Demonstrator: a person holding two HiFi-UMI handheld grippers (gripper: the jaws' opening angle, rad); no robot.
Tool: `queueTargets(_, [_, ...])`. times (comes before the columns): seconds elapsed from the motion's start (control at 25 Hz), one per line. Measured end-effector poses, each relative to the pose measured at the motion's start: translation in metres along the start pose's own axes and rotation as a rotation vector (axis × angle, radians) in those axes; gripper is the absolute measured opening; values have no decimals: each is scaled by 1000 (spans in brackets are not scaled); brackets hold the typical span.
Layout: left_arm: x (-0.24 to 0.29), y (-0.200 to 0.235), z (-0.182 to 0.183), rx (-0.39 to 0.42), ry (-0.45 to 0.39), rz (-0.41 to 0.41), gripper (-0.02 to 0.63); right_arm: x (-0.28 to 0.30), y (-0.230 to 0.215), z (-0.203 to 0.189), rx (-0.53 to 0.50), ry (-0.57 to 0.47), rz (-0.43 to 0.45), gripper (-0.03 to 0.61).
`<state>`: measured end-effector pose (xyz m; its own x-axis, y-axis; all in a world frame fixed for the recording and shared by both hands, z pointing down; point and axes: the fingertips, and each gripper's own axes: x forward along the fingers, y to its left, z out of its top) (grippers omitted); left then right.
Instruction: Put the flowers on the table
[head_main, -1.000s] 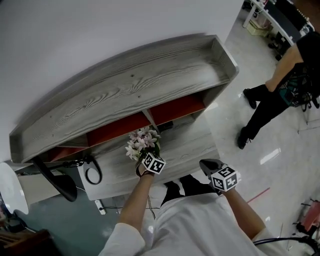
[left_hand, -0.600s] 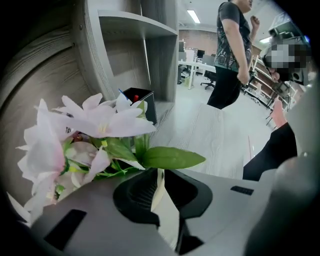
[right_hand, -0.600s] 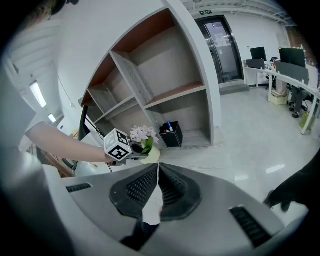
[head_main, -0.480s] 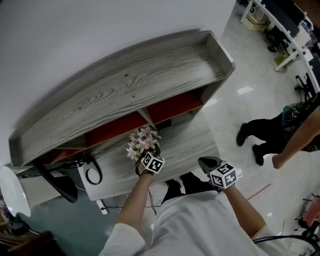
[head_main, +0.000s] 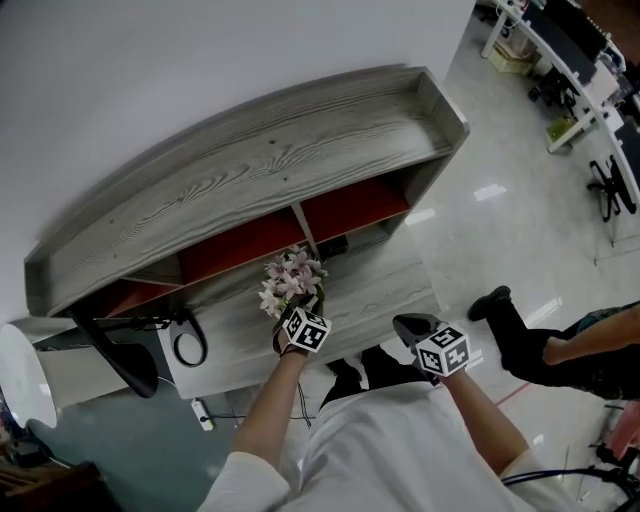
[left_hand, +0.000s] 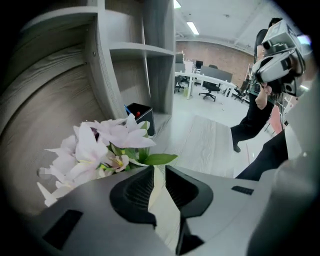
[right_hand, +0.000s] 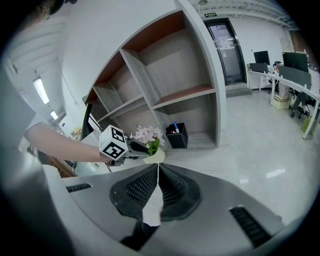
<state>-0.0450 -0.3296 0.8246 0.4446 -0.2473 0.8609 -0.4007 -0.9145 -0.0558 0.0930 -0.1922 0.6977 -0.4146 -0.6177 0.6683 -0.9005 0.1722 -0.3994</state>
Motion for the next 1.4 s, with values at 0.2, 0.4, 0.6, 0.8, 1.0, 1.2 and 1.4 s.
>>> queueTargets(0.2, [-36,-4,3,-20,-81,3,64,1,23,-1,-22,-15,3,20])
queueTargets(0.4, [-74,-6,2,-35,-151,19,41,1,47,-8,-49,-22,6,20])
queueTargets(0.6, [-107,-5,-8,-82,-218,39,17,4,64,-15,-72,-25,-4,20])
queueTargets(0.8, [-137,-5,-26,-151,-274,65,10,10,83,-24,-82,-28,2,20])
queueTargets(1.0, [-168,-17,-45,-238,-316,80,9,12,90,-28,-104,-16,32,20])
queueTargets(1.2, [-187,-38,-53,-362,-366,68,9,11,91,-27,-136,-15,79,20])
queueTargets(1.4, [-211,-68,-45,-512,-430,62,9,-7,83,-31,-185,-5,114,20])
